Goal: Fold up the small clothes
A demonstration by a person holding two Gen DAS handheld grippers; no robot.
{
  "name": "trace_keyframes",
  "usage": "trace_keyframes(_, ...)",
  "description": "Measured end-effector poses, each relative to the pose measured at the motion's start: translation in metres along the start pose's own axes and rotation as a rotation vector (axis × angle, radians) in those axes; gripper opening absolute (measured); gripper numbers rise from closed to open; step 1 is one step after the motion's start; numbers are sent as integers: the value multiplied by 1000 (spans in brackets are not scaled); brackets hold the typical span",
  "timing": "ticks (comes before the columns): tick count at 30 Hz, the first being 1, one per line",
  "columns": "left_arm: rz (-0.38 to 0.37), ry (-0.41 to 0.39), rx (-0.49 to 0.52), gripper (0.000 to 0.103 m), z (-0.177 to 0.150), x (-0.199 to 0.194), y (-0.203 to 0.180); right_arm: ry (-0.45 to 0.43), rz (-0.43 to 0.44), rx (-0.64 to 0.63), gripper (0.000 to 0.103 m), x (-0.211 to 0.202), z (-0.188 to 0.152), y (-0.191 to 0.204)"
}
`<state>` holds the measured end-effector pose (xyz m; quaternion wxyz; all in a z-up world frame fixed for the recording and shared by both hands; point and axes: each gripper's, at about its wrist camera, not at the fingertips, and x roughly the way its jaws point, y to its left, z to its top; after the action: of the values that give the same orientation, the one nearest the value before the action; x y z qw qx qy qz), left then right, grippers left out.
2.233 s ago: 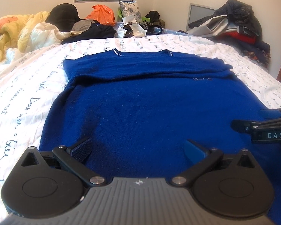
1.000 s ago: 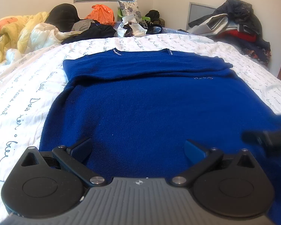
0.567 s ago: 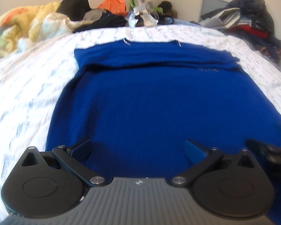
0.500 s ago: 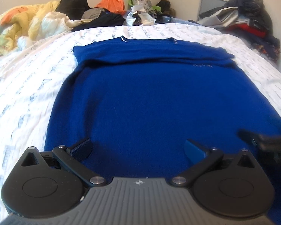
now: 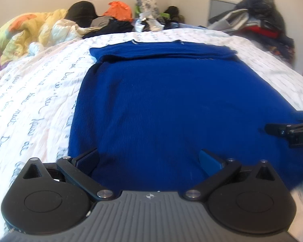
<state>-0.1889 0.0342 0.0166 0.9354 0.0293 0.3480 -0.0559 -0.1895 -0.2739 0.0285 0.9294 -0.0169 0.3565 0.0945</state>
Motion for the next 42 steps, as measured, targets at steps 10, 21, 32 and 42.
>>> trace_keyframes(10, -245, 113, -378, 103, -15, -38, 77, 151, 370, 479, 103, -45, 4, -106)
trace_keyframes(21, -692, 293, -797, 96, -35, -13, 122, 367, 575, 621, 102, -20, 3, -153)
trace_keyframes(32, -563, 341, -769, 19, -39, -12, 133, 428, 502, 581, 15, -30, -13, -157)
trace_keyframes(42, -631, 219, -647, 3, 20, -22, 135, 212, 647, 730, 5, -30, 9, -170)
